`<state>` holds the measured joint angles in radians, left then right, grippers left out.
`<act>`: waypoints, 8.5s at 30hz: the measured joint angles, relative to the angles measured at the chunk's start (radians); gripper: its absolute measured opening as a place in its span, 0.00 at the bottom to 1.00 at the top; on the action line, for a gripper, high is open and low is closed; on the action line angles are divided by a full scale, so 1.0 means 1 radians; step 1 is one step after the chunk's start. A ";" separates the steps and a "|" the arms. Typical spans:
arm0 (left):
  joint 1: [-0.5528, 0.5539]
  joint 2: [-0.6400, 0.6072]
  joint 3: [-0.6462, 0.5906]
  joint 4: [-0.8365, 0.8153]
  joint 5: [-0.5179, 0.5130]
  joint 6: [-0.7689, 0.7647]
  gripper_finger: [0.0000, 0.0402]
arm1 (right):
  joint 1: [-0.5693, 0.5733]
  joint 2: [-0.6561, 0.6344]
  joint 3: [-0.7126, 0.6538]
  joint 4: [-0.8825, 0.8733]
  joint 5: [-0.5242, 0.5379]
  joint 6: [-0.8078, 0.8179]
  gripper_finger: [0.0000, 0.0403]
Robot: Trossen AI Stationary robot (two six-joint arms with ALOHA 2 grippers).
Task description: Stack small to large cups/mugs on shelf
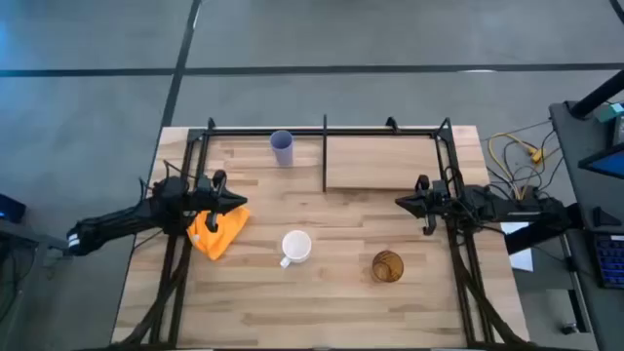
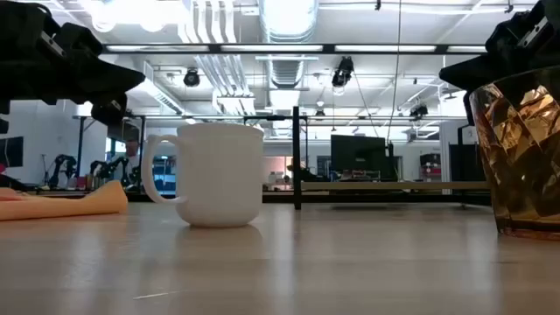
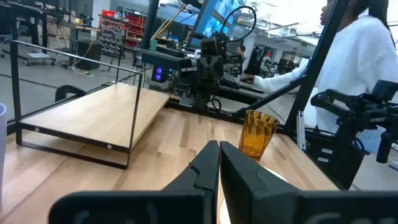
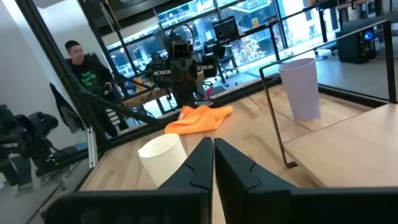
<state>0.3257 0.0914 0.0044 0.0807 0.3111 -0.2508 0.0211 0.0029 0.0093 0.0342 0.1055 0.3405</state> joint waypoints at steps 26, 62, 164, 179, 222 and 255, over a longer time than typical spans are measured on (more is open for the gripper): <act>0.000 0.000 0.000 0.000 0.000 0.000 0.00 | 0.000 0.000 0.000 0.000 0.000 0.000 0.02; 0.000 0.000 0.000 0.000 0.000 0.000 0.00 | 0.000 0.000 0.000 0.000 0.000 0.000 0.02; -0.238 1.476 1.229 -0.852 0.078 0.179 0.24 | 0.066 1.441 1.733 -1.303 -0.250 0.215 0.02; -0.237 1.618 1.228 -0.845 0.058 0.178 0.24 | 0.066 1.439 1.733 -1.303 -0.246 0.208 0.02; -0.231 1.708 1.473 -1.149 -0.107 0.229 0.26 | 0.090 1.438 1.733 -1.317 -0.243 0.157 0.02; -0.269 1.758 1.466 -1.069 -0.088 0.204 0.01 | 0.090 1.438 1.733 -1.317 -0.235 0.156 0.02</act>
<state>0.0570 1.8492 1.4705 -0.9879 0.2235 -0.0464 0.1112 1.4406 1.7428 -1.2827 -0.1299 0.4969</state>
